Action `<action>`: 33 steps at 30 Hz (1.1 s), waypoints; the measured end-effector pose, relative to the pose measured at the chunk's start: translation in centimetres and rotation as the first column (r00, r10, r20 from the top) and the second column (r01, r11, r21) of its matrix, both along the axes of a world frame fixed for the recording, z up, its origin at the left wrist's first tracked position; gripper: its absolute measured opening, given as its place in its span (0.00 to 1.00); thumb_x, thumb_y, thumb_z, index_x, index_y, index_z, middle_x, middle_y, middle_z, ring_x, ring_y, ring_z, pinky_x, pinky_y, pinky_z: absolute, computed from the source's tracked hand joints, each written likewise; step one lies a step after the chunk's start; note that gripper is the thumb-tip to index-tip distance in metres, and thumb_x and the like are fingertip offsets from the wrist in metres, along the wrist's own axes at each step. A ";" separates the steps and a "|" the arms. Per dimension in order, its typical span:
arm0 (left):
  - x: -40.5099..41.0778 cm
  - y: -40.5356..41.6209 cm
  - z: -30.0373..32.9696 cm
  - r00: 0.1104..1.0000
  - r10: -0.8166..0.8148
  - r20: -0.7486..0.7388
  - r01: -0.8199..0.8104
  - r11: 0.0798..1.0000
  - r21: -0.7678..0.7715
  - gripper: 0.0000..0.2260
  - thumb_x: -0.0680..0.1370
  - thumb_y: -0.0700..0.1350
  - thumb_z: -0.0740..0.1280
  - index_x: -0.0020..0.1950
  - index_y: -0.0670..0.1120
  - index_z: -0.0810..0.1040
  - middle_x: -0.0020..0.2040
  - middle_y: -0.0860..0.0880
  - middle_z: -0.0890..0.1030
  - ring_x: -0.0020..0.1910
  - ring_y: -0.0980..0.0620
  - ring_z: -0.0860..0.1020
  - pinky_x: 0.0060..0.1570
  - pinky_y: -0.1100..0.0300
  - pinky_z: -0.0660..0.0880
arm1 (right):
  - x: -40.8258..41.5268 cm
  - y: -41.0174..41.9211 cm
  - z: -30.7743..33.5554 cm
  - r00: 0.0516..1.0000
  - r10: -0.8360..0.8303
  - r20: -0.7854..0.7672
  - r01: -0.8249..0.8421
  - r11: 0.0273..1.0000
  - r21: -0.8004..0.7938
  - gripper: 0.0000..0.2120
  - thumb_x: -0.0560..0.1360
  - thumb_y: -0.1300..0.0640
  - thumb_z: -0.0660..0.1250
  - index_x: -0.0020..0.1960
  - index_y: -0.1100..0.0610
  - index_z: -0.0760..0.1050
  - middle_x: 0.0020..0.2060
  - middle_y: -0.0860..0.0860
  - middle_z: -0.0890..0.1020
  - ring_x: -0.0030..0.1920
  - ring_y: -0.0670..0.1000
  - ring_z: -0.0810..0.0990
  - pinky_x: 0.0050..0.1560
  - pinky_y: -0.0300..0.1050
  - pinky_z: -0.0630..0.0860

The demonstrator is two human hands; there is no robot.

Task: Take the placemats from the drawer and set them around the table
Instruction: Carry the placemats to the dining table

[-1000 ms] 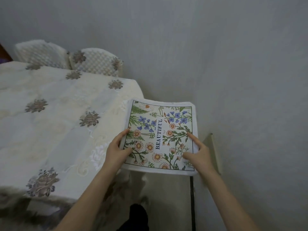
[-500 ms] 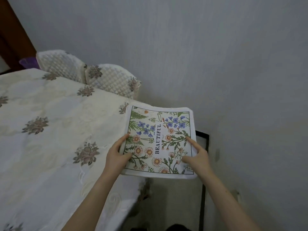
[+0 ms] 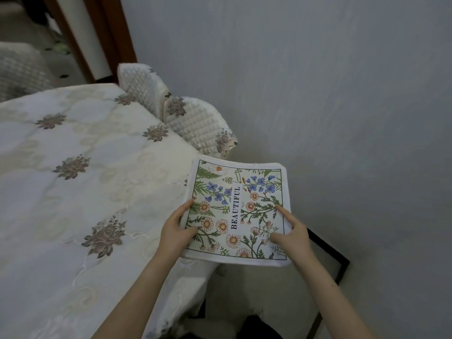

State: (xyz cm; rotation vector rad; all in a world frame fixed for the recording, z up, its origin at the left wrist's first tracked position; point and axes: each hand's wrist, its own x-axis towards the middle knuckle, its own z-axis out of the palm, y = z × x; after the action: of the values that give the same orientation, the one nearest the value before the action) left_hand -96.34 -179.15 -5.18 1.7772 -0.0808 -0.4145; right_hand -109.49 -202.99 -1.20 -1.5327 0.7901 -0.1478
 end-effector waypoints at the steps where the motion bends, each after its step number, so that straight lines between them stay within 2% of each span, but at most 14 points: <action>1: 0.0 -0.9 0.0 0.999 0.044 -0.008 -0.044 0.999 0.002 0.32 0.69 0.31 0.67 0.65 0.61 0.74 0.63 0.51 0.78 0.53 0.49 0.81 0.42 0.54 0.81 | 1.1 -1.5 0.1 0.999 0.041 -0.011 -0.041 0.999 -0.004 0.36 0.68 0.78 0.66 0.69 0.48 0.70 0.52 0.50 0.81 0.44 0.47 0.83 0.36 0.40 0.81; 4: -0.2 -3.0 -0.2 0.981 0.189 -0.040 -0.189 0.982 -0.006 0.31 0.70 0.30 0.66 0.66 0.59 0.74 0.63 0.51 0.78 0.52 0.46 0.81 0.38 0.56 0.80 | 4.6 -5.0 0.1 0.982 0.186 -0.026 -0.187 0.982 -0.012 0.36 0.68 0.78 0.65 0.70 0.51 0.70 0.55 0.54 0.81 0.45 0.47 0.83 0.36 0.39 0.81; 8: 0.0 -4.0 -0.6 0.929 0.362 -0.078 -0.363 0.932 0.006 0.31 0.70 0.30 0.66 0.66 0.59 0.74 0.63 0.49 0.77 0.53 0.45 0.81 0.37 0.59 0.79 | 9.8 -7.0 -0.5 0.928 0.370 -0.051 -0.372 0.928 -0.027 0.36 0.68 0.78 0.65 0.71 0.53 0.70 0.55 0.53 0.80 0.45 0.44 0.82 0.35 0.36 0.79; 12: 1.0 -3.5 -1.8 0.861 0.500 -0.093 -0.499 0.866 0.026 0.31 0.70 0.28 0.66 0.67 0.56 0.74 0.64 0.48 0.76 0.55 0.48 0.80 0.38 0.63 0.79 | 15.4 -7.0 -1.9 0.837 0.541 -0.076 -0.542 0.840 0.010 0.37 0.68 0.78 0.65 0.71 0.51 0.68 0.52 0.51 0.81 0.43 0.45 0.84 0.37 0.39 0.80; 14: 1.7 -3.2 -3.0 0.834 0.542 -0.105 -0.543 0.840 0.020 0.32 0.70 0.28 0.67 0.68 0.55 0.73 0.64 0.48 0.76 0.57 0.49 0.79 0.42 0.62 0.81 | 18.7 -6.7 -3.0 0.788 0.609 -0.093 -0.612 0.791 -0.009 0.36 0.68 0.78 0.64 0.71 0.52 0.69 0.52 0.49 0.81 0.42 0.44 0.84 0.38 0.39 0.81; 17: 2.8 -2.6 -5.0 0.806 0.578 -0.128 -0.583 0.813 0.003 0.32 0.70 0.28 0.69 0.67 0.56 0.73 0.66 0.48 0.75 0.63 0.48 0.76 0.58 0.49 0.77 | 23.3 -6.1 -5.3 0.734 0.668 -0.120 -0.677 0.735 -0.045 0.37 0.67 0.78 0.64 0.70 0.51 0.70 0.56 0.52 0.81 0.38 0.50 0.82 0.43 0.51 0.81; 20: 3.6 -2.5 -7.1 0.773 0.612 -0.167 -0.617 0.786 0.024 0.32 0.70 0.28 0.69 0.64 0.60 0.73 0.67 0.50 0.74 0.66 0.47 0.73 0.61 0.45 0.74 | 26.4 -5.7 -8.0 0.661 0.733 -0.160 -0.747 0.662 -0.055 0.37 0.67 0.77 0.64 0.70 0.49 0.70 0.61 0.54 0.79 0.45 0.63 0.83 0.48 0.67 0.78; 22: 3.9 -2.8 -8.0 0.755 0.629 -0.187 -0.632 0.773 0.051 0.32 0.70 0.28 0.68 0.65 0.59 0.72 0.68 0.50 0.72 0.66 0.46 0.72 0.59 0.48 0.76 | 27.5 -5.8 -9.7 0.641 0.745 -0.181 -0.764 0.643 -0.059 0.37 0.67 0.77 0.64 0.70 0.50 0.70 0.62 0.55 0.78 0.45 0.58 0.83 0.47 0.62 0.80; 24: 3.9 -3.4 -8.4 0.739 0.640 -0.212 -0.641 0.764 0.074 0.33 0.72 0.28 0.66 0.69 0.58 0.67 0.66 0.52 0.72 0.63 0.51 0.74 0.51 0.58 0.78 | 28.0 -6.0 -10.8 0.639 0.743 -0.198 -0.764 0.644 -0.045 0.37 0.67 0.77 0.65 0.70 0.51 0.70 0.62 0.55 0.77 0.48 0.50 0.82 0.43 0.45 0.82; 26: 3.9 -3.9 -8.6 0.701 0.668 -0.250 -0.666 0.738 0.105 0.36 0.73 0.28 0.66 0.73 0.55 0.59 0.62 0.54 0.71 0.57 0.59 0.75 0.46 0.66 0.76 | 28.2 -6.3 -11.8 0.631 0.745 -0.218 -0.769 0.637 -0.048 0.37 0.67 0.76 0.65 0.71 0.50 0.68 0.63 0.55 0.76 0.54 0.50 0.80 0.41 0.35 0.79; 28: 4.2 -4.1 -9.0 0.654 0.715 -0.246 -0.682 0.698 0.219 0.37 0.72 0.33 0.69 0.76 0.49 0.56 0.65 0.47 0.68 0.61 0.52 0.73 0.53 0.61 0.73 | 28.3 -6.4 -12.6 0.634 0.733 -0.246 -0.770 0.628 -0.113 0.40 0.67 0.72 0.68 0.74 0.49 0.62 0.62 0.52 0.75 0.57 0.51 0.78 0.45 0.37 0.78; 30: 4.6 -4.5 -9.3 0.648 0.732 -0.210 -0.641 0.673 0.368 0.32 0.71 0.39 0.69 0.73 0.43 0.61 0.61 0.45 0.63 0.63 0.44 0.67 0.58 0.58 0.68 | 28.5 -6.2 -13.3 0.641 0.719 -0.267 -0.766 0.618 -0.176 0.42 0.64 0.66 0.71 0.74 0.49 0.59 0.60 0.51 0.76 0.58 0.51 0.77 0.50 0.42 0.76; 32: 4.8 -5.2 -9.3 0.633 0.751 -0.186 -0.632 0.641 0.437 0.26 0.72 0.37 0.67 0.69 0.40 0.64 0.57 0.46 0.60 0.59 0.46 0.65 0.60 0.61 0.65 | 28.4 -6.0 -13.9 0.621 0.704 -0.345 -0.784 0.566 -0.256 0.42 0.63 0.60 0.72 0.73 0.54 0.59 0.59 0.54 0.73 0.60 0.53 0.71 0.57 0.47 0.72; 33: 4.9 -5.6 -9.4 0.633 0.754 -0.178 -0.620 0.631 0.467 0.25 0.73 0.36 0.67 0.69 0.39 0.65 0.56 0.46 0.59 0.57 0.47 0.64 0.57 0.65 0.63 | 28.3 -6.0 -14.1 0.595 0.700 -0.396 -0.804 0.518 -0.292 0.42 0.63 0.57 0.72 0.73 0.56 0.58 0.60 0.56 0.70 0.62 0.55 0.67 0.61 0.50 0.69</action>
State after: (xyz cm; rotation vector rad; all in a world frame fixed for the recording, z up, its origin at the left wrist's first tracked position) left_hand -91.47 -184.73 -14.53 1.8946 1.0074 -0.1660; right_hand -81.21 -209.00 -15.27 -2.2521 0.1679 0.5693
